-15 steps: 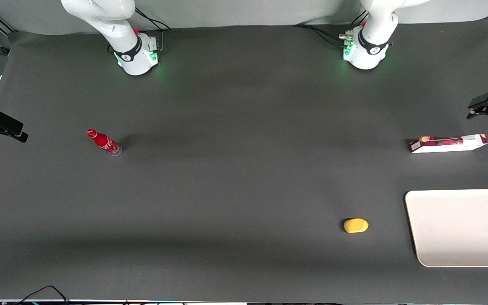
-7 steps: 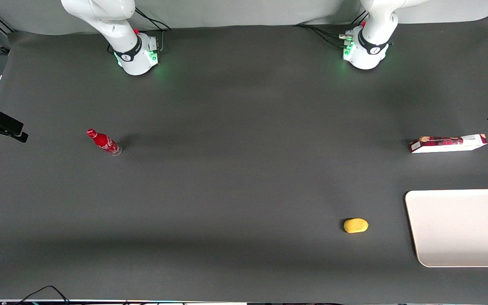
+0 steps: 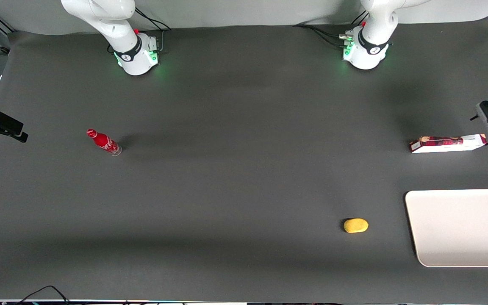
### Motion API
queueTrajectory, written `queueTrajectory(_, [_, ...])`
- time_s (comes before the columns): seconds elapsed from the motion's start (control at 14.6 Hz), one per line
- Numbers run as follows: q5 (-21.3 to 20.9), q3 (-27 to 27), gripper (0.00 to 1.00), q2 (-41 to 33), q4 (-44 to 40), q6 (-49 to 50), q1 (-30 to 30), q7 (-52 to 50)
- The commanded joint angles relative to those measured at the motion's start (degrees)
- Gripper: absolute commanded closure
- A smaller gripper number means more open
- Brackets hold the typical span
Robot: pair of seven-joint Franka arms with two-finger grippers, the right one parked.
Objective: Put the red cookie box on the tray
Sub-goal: 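Move the left gripper over the red plaid shortbread box, fingers open, then lower the open left gripper around the box's end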
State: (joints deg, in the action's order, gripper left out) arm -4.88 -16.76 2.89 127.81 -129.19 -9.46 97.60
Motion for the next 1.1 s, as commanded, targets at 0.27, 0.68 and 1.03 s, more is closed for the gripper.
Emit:
queueTrajectory(0.27, [1.45,-0.29,0.00,1.58,11.23,-17.57,0.06,5.31])
queueTrajectory(0.68, [10.85,-0.38,0.00,7.83,9.66,-22.15,0.41,15.16])
queueTrajectory(1.03, [10.95,-0.38,0.00,11.08,7.63,-22.33,0.68,15.25])
